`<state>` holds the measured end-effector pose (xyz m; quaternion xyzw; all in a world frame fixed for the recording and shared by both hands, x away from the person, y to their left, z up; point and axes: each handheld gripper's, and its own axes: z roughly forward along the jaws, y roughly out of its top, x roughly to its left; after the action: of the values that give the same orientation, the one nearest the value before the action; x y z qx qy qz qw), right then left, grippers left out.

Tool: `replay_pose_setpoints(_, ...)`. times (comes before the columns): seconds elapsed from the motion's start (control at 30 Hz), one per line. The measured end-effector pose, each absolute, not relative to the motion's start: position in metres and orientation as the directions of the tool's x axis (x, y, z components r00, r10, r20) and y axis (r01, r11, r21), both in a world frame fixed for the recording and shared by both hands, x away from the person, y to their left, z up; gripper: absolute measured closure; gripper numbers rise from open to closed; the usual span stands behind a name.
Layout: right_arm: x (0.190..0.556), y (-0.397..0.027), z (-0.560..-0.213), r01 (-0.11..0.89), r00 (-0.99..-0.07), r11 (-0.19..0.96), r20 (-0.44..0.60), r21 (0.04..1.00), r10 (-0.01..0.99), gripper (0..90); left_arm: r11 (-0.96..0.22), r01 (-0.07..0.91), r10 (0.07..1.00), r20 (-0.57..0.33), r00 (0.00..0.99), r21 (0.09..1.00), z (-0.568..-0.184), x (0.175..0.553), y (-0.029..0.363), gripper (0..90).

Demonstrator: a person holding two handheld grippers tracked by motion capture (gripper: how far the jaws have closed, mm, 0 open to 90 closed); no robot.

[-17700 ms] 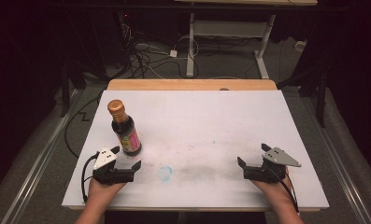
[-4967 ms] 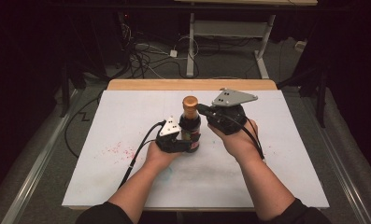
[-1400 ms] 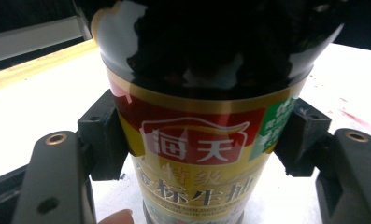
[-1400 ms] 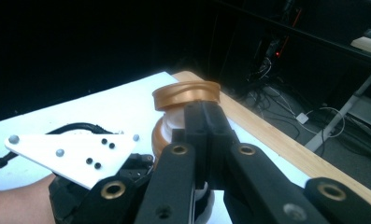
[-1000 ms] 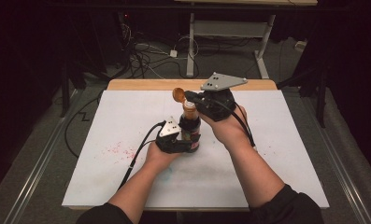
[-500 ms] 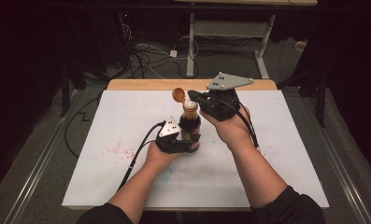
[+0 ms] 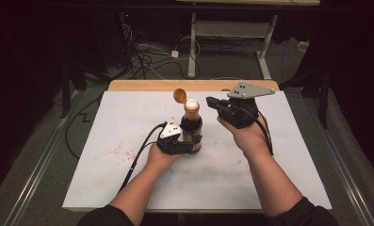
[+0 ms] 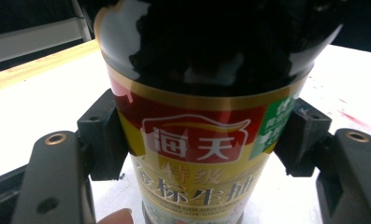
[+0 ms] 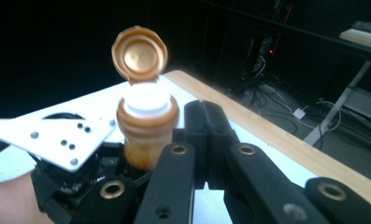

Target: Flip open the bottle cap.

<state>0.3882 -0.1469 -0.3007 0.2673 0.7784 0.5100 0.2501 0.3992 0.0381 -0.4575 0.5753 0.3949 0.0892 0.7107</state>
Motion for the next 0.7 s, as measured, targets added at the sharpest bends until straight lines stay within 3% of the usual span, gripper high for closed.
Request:
replay_pose_setpoints(0.4, 0.387, -0.167, -0.332, 0.209, -0.717, 0.335, -0.089, 0.919, 0.692, 90.0, 0.324, 0.328, 0.58, -0.46, 0.672, 0.887, -0.458, 0.399, 0.038, 28.6)
replay_pose_setpoints(0.7, 0.39, -0.178, -0.381, 0.27, -0.712, 0.338, -0.049, 0.902, 0.7, 90.0, 0.325, 0.329, 0.578, -0.462, 0.673, 0.887, -0.458, 0.4, 0.038, 28.4)
